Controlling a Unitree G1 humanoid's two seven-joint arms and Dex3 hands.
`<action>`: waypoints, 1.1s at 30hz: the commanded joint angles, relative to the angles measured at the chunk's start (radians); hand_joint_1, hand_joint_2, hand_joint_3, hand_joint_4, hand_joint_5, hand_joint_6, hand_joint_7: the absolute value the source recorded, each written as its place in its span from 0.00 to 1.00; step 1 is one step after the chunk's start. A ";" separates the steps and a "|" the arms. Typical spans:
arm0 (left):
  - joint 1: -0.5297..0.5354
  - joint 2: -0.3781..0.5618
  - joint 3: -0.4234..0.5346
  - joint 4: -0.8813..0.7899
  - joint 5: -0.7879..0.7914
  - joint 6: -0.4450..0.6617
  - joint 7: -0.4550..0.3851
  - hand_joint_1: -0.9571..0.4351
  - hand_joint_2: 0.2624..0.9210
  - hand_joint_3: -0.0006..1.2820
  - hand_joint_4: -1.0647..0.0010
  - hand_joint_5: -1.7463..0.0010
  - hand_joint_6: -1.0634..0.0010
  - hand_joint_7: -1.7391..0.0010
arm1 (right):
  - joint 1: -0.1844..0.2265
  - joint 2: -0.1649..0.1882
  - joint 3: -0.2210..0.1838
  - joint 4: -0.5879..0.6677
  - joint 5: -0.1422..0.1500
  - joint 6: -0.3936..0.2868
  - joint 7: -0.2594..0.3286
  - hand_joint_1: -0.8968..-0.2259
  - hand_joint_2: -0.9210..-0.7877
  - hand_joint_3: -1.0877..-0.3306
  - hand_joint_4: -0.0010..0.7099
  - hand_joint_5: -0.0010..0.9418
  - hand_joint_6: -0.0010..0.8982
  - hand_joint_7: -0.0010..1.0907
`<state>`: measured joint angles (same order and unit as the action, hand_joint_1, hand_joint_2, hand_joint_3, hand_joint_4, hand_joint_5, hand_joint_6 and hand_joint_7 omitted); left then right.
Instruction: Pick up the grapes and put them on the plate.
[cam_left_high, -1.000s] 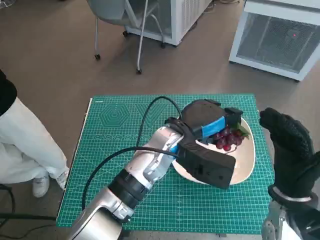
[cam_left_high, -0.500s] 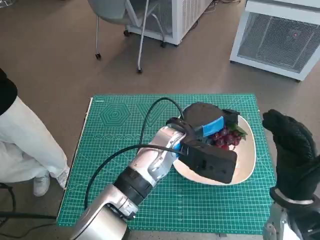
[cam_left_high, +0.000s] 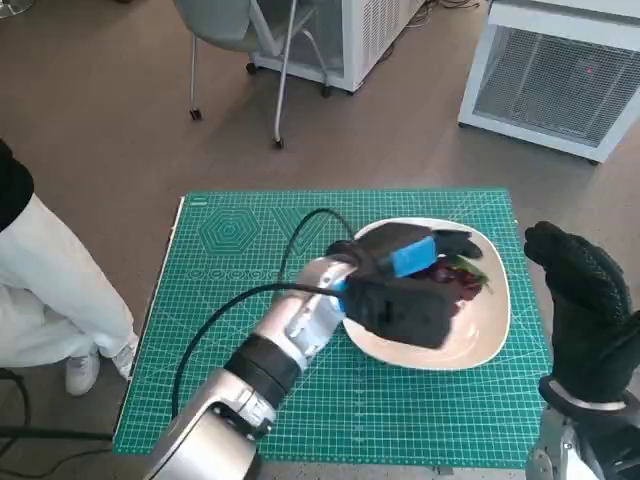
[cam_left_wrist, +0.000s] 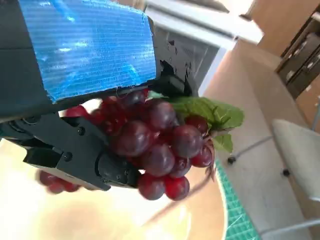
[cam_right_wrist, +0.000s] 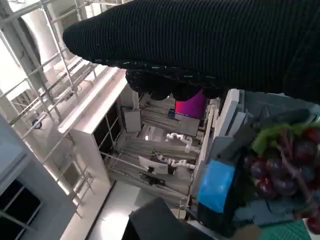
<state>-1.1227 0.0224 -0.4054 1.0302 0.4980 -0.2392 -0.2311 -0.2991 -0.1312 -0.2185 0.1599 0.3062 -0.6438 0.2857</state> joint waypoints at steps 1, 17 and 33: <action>-0.010 0.013 0.043 0.031 -0.062 -0.044 -0.045 0.31 1.00 0.03 0.99 0.98 0.87 0.99 | 0.010 0.005 0.004 0.015 -0.013 0.009 -0.009 0.56 0.00 0.70 0.62 0.00 0.07 0.55; 0.082 0.052 0.398 0.105 -0.485 -0.123 -0.301 0.27 1.00 0.13 1.00 1.00 0.89 0.98 | 0.007 0.011 0.023 0.006 -0.020 0.019 -0.015 0.56 0.00 0.70 0.62 0.00 0.07 0.55; 0.170 0.090 0.709 0.084 -0.834 -0.085 -0.499 0.23 1.00 0.32 0.95 0.99 0.82 0.97 | -0.011 0.018 0.034 0.012 -0.042 0.028 -0.026 0.56 0.00 0.70 0.62 0.00 0.08 0.55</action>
<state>-0.9846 0.0980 0.2617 1.1422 -0.2872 -0.3119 -0.6948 -0.3145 -0.1165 -0.1896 0.1627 0.2743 -0.6347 0.2704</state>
